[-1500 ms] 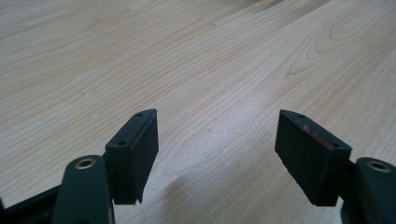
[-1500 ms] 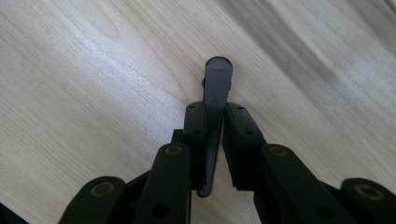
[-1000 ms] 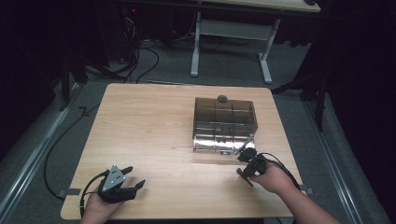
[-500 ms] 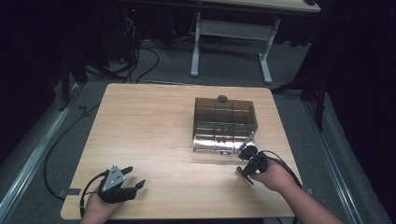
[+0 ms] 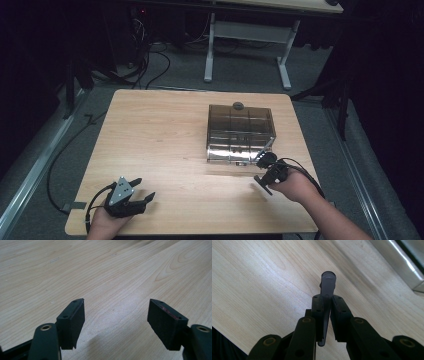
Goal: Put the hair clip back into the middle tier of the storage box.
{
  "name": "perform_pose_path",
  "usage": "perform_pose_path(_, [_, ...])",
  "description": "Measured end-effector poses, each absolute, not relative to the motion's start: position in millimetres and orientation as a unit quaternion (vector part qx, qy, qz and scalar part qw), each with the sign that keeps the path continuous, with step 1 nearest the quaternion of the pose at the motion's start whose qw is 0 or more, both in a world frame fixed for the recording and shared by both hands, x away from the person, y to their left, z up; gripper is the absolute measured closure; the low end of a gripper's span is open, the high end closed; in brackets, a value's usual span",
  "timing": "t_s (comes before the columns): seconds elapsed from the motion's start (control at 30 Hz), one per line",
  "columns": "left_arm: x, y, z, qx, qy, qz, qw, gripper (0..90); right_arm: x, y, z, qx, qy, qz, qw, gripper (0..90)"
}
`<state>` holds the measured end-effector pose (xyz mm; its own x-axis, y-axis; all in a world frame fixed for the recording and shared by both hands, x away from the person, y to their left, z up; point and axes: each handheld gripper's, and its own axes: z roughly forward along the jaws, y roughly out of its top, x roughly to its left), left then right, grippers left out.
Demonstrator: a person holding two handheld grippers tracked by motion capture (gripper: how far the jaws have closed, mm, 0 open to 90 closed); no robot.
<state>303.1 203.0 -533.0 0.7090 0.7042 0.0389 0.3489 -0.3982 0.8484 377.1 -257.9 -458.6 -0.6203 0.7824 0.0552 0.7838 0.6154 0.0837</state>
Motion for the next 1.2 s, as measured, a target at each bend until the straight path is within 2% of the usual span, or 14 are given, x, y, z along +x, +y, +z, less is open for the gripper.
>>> perform_pose_path(0.53, [303, 203, -533, 0.813, 0.322, 0.200, 0.442, 30.7, 393, -257, -435, -0.421, -0.906, -0.054, -0.011, 81.5])
perform_pose_path(1.2, [303, 203, -533, 0.812, 0.324, 0.197, 0.443, 30.5, 425, -232, -418, -0.391, -0.918, -0.061, -0.021, 81.4])
